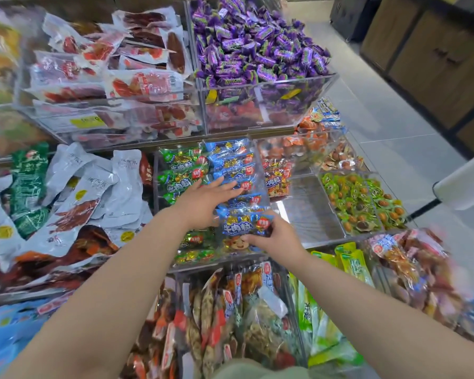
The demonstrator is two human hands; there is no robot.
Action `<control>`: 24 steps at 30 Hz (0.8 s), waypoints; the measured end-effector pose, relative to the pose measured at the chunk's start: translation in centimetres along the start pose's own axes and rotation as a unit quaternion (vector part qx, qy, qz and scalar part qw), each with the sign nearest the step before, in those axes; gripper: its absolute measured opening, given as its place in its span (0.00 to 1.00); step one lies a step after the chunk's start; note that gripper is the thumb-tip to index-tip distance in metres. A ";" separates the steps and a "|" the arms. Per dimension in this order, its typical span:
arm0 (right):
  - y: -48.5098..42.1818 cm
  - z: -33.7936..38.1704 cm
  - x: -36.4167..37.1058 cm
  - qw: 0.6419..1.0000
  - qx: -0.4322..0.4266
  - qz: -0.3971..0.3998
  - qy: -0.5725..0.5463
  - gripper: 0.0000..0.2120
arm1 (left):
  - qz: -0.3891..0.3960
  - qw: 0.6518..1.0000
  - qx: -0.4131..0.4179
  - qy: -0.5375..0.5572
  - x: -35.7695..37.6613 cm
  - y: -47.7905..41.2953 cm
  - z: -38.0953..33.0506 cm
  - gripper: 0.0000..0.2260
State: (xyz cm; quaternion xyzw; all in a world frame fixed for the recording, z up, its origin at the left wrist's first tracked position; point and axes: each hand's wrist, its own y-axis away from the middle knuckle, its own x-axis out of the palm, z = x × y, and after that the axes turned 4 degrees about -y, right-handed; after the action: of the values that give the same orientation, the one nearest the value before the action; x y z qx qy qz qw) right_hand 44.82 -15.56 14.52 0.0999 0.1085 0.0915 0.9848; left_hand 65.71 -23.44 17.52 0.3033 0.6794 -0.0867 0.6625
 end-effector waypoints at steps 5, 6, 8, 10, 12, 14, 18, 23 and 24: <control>-0.3 0.5 -0.3 0.995 -0.003 0.028 0.091 0.22 | 0.025 1.000 0.014 -0.003 -0.2 -0.2 0.8 0.43; -0.3 0.5 -0.4 0.994 -0.013 0.025 0.110 0.22 | 0.024 1.000 0.015 -0.002 -0.2 -0.2 0.9 0.43; -0.3 0.4 -0.2 0.994 -0.033 0.010 0.104 0.20 | 0.024 1.000 0.017 0.011 -0.2 0.0 1.0 0.43; -0.5 0.4 0.2 0.997 -0.051 -0.001 0.065 0.18 | 0.028 0.999 0.013 0.040 -0.4 0.2 1.4 0.44; -0.7 0.2 0.3 0.993 -0.084 -0.006 0.084 0.15 | 0.035 0.997 0.011 0.066 -0.6 0.2 1.8 0.40; -1.0 -0.2 -0.1 0.971 -0.154 -0.013 0.183 0.13 | 0.033 0.996 0.015 0.084 -0.7 0.2 1.9 0.35; -2.4 0.5 -0.5 0.914 -0.278 -0.041 0.293 0.18 | 0.021 0.992 0.022 0.122 -0.8 0.6 1.8 0.33; -2.3 -1.3 -1.3 0.855 -0.339 -0.001 0.394 0.19 | 0.006 0.964 -0.045 0.261 -2.2 1.7 0.4 0.36; -1.9 -1.7 -1.5 0.856 -0.332 0.006 0.397 0.20 | 0.008 0.971 -0.049 0.232 -2.2 1.9 -0.2 0.43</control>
State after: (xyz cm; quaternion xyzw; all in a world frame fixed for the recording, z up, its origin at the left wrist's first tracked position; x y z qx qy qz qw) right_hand 43.27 -17.37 12.75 -0.2772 0.4530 0.1599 0.8321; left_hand 66.39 -22.45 20.20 0.2882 0.8153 0.0249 0.5017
